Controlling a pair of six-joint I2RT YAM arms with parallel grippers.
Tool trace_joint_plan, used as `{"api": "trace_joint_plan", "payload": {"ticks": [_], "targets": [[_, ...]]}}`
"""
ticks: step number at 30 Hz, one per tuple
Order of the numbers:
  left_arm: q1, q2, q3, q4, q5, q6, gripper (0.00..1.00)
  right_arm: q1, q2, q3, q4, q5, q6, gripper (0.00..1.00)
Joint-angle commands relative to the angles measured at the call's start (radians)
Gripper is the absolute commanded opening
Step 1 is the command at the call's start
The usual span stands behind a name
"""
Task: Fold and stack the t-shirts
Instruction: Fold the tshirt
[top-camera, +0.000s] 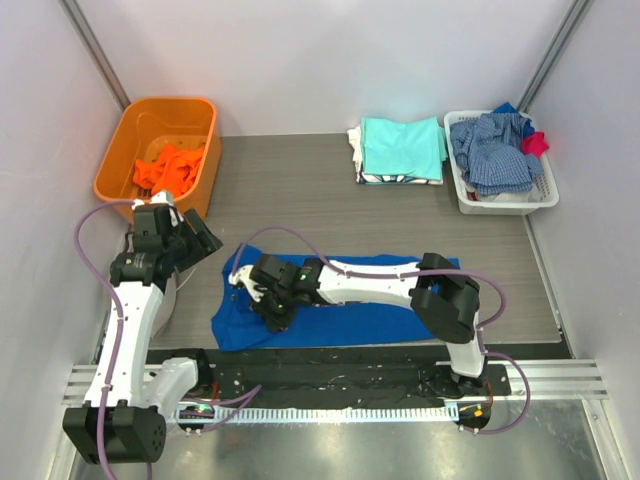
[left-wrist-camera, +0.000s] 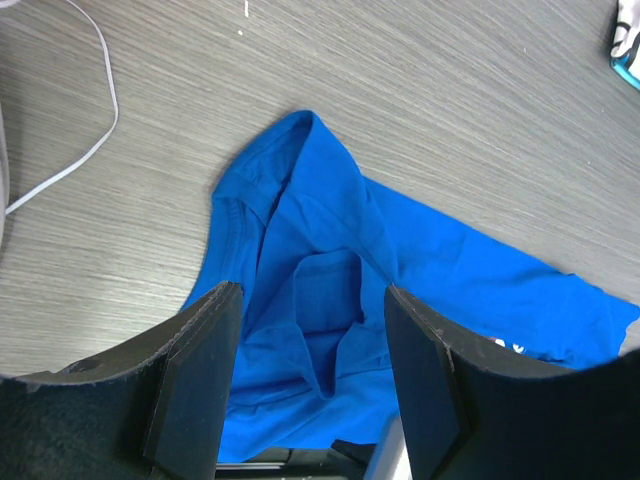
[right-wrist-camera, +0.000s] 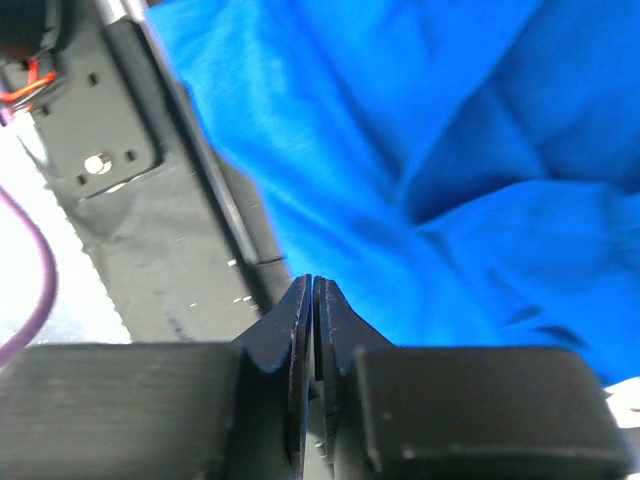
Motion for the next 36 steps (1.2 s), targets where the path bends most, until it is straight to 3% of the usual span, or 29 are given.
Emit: {"api": "trace_joint_plan", "payload": {"ticks": [1,3,7,12,18,36], "targets": [[0.005,-0.022,-0.012,0.014,0.033,0.006,0.63,0.020,-0.088,-0.043,0.057,0.057,0.065,0.24],[0.005,-0.026,-0.015,0.013,0.035,0.004,0.63,0.020,-0.125,-0.072,0.064,0.117,0.083,0.34],[0.005,-0.035,-0.024,0.011,0.038,0.004,0.63,0.012,-0.190,-0.118,0.072,0.334,0.102,0.39],[0.005,-0.047,-0.033,0.008,0.039,0.001,0.63,-0.087,-0.197,-0.140,0.078,0.421,0.112,0.45],[0.005,-0.055,-0.042,0.007,0.041,-0.001,0.63,-0.166,-0.150,-0.098,0.095,0.396,0.063,0.59],[0.006,-0.058,-0.062,0.008,0.039,0.000,0.63,-0.199,-0.104,-0.025,0.109,0.110,-0.044,0.61]]}}
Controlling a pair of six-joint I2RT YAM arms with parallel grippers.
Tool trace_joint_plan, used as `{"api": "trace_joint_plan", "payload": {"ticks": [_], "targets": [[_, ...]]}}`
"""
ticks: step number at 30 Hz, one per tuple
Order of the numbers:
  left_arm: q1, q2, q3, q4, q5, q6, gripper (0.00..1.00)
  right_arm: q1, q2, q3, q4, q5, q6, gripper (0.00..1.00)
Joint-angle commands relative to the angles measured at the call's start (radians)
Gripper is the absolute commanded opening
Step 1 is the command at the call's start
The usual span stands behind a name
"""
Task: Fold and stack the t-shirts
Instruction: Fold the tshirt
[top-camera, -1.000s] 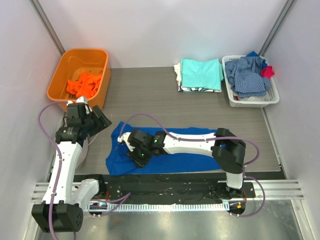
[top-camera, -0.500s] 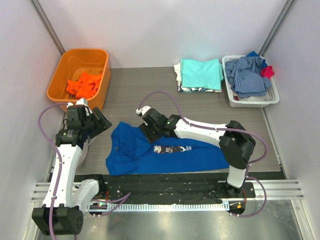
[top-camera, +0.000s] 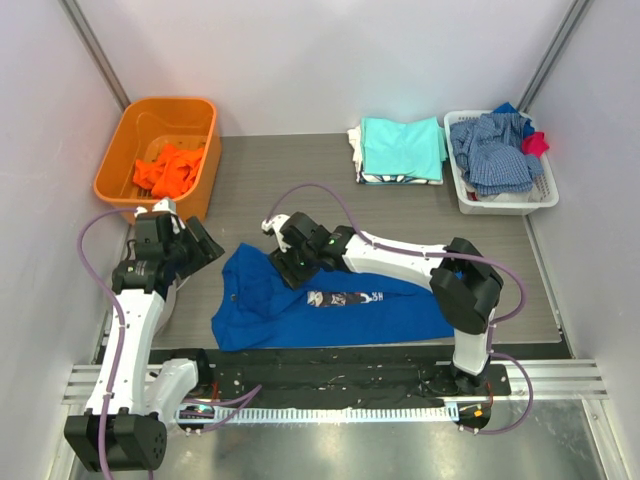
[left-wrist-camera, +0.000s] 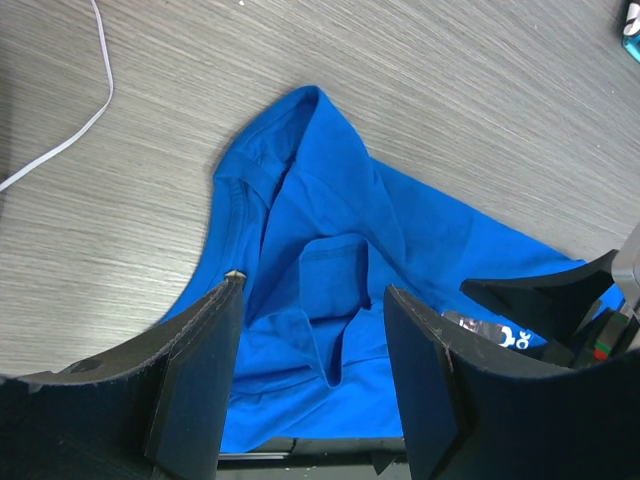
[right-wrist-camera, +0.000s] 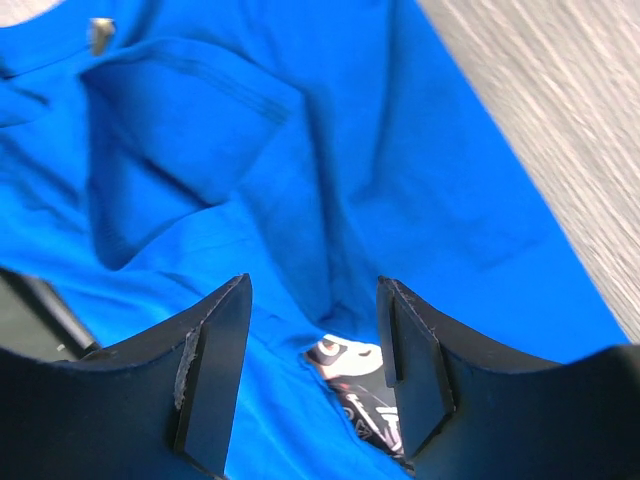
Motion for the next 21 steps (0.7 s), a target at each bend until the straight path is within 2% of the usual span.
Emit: {"api": "trace_joint_plan", "payload": {"ticks": [1,10,21], "targets": [[0.005,-0.012,-0.007,0.014,0.025,-0.001,0.63,0.007,-0.011,0.045,0.027,-0.107,-0.047,0.61],[0.006,-0.017,-0.013,0.011,0.025,0.001,0.62,0.022,0.056,0.096,0.014,-0.147,-0.125,0.62],[0.007,-0.019,-0.014,0.007,0.017,0.005,0.63,0.021,0.136,0.186,-0.016,-0.118,-0.205,0.65]]}}
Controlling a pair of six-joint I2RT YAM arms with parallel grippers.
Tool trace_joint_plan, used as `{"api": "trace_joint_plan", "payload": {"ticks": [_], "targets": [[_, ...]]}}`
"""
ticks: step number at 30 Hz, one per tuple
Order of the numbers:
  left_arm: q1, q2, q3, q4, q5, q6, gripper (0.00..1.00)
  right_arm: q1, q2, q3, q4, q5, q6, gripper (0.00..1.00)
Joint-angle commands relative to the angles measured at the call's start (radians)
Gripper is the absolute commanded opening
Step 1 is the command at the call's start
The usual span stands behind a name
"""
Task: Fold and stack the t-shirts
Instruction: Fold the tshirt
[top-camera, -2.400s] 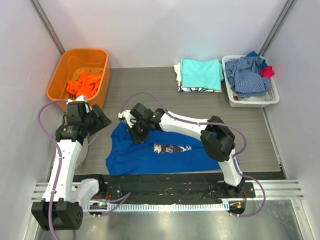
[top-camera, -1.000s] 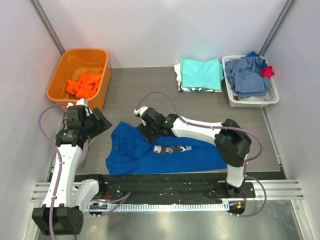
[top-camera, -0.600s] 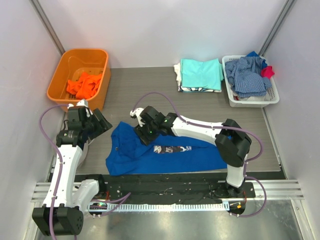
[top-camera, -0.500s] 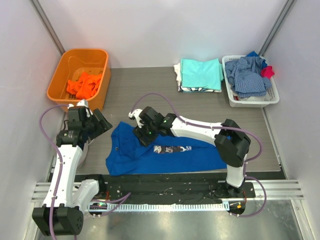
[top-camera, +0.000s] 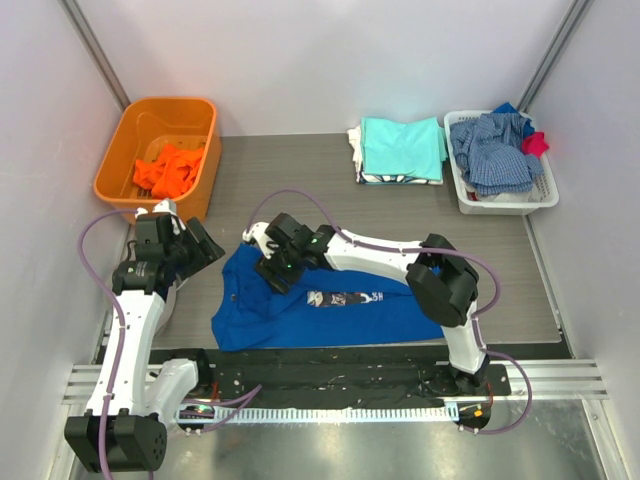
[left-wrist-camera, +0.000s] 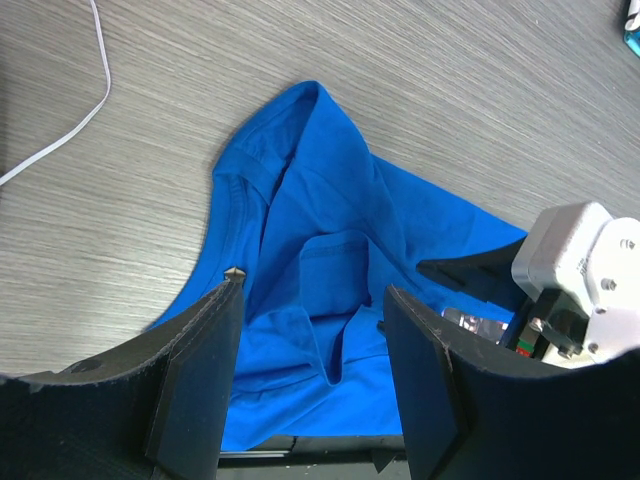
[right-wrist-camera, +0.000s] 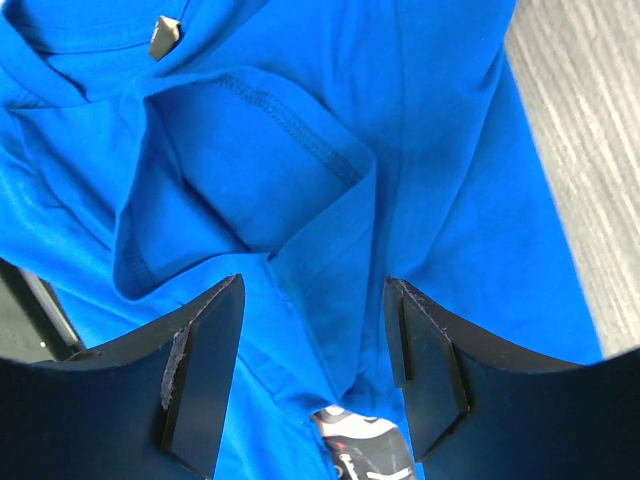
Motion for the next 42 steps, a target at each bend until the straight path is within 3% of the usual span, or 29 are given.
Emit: {"api": "trace_joint_plan", "payload": {"ticks": [1,29,36,42], "targets": [[0.005,-0.013,-0.003,0.007,0.014,0.005,0.62,-0.002,0.006,0.056,-0.003,0.006,-0.037,0.64],[0.007,-0.008,-0.019,0.018,0.011,0.004,0.62,-0.003,-0.023,-0.047,-0.008,-0.029,-0.023,0.52],[0.008,-0.008,-0.017,0.015,0.008,0.005,0.62,-0.002,-0.025,-0.044,-0.008,-0.037,-0.021,0.24],[0.008,-0.007,-0.020,0.016,0.012,0.005,0.63,-0.002,-0.059,-0.051,-0.008,-0.052,-0.005,0.17]]}}
